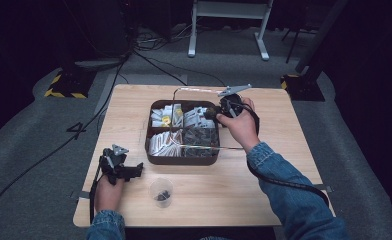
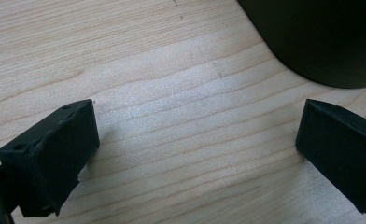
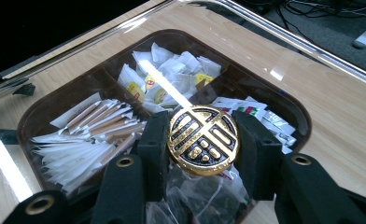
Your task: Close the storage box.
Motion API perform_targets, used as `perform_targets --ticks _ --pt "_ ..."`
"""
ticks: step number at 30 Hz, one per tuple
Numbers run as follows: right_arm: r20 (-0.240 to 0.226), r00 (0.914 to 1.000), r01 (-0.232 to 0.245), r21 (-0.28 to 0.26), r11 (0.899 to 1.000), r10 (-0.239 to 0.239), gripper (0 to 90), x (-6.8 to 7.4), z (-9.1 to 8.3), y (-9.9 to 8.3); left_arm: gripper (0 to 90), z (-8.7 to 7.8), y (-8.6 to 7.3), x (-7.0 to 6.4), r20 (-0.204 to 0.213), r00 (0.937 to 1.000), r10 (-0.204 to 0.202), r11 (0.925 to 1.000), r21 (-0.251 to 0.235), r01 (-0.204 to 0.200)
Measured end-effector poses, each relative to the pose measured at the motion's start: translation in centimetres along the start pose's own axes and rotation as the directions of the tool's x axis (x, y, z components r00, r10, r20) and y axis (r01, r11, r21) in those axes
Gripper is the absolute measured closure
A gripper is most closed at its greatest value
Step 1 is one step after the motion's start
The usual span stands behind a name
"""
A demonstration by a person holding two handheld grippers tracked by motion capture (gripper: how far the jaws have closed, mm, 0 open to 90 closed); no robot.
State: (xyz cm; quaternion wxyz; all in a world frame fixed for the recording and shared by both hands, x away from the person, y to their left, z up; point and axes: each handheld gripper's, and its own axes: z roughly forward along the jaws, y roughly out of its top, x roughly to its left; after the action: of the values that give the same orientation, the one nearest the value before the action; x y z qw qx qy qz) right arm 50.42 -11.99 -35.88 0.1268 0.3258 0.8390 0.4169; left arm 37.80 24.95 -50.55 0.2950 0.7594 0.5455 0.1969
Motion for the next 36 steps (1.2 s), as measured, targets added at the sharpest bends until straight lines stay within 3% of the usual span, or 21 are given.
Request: perform_targets --ticks 23,36 --pt "-0.015 0.9997 0.020 0.026 0.999 -0.020 58.5 3.0 5.8 0.1 0.0 0.0 0.0 0.1 -0.011 0.9999 -0.012 0.9999 -0.002 0.012" --pt "-0.003 0.9995 0.031 0.056 0.998 -0.030 58.5 3.6 8.7 -0.6 0.0 0.0 0.0 0.1 -0.012 0.9999 -0.012 0.9999 -0.002 0.012"
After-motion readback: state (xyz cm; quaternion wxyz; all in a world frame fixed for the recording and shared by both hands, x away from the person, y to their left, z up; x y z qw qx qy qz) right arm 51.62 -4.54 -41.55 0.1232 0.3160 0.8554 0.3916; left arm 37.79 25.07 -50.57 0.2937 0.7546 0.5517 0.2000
